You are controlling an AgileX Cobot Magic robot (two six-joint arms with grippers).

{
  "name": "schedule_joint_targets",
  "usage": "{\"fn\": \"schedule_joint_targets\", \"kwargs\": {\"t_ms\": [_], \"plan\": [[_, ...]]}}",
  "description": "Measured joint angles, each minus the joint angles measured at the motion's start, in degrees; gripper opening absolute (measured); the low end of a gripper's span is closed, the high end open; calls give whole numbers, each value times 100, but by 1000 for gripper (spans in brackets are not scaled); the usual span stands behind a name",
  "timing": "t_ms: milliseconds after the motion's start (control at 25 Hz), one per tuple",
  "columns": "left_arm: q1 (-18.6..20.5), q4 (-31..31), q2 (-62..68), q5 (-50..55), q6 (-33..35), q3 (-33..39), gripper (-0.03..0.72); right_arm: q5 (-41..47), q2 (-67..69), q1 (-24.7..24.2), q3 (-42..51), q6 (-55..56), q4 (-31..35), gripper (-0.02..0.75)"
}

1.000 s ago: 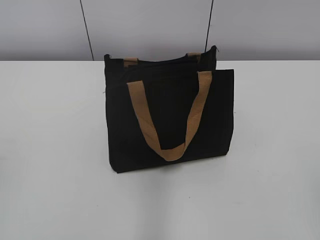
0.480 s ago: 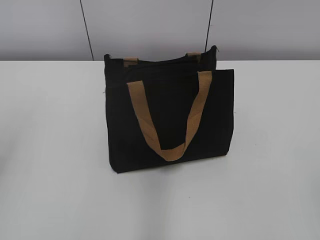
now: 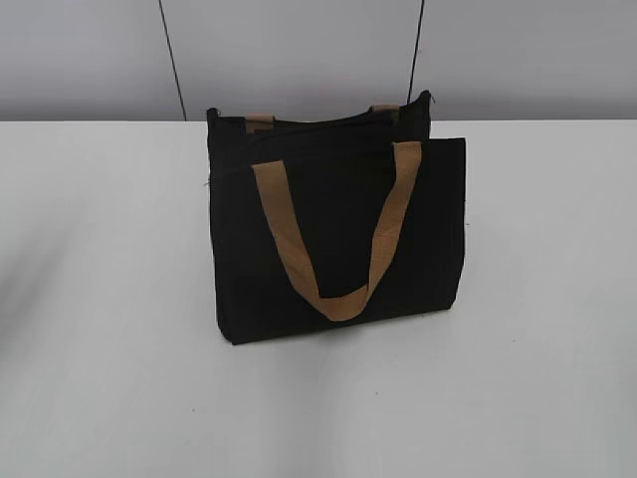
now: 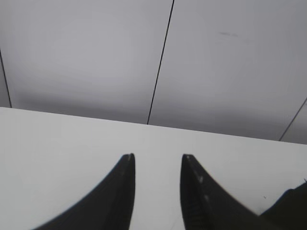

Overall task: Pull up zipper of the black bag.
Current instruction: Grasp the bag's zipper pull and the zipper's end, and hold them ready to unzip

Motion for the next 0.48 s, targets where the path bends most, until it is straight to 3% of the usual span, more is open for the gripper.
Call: {"fn": "schedule_joint_targets", "kwargs": {"t_ms": [240, 480], "plan": [[-66, 30, 1214, -1685, 0, 254, 246, 0, 0, 0, 0, 0, 0, 355], [-683, 260, 2260, -2740, 0, 366, 246, 0, 0, 0, 0, 0, 0, 355]]}}
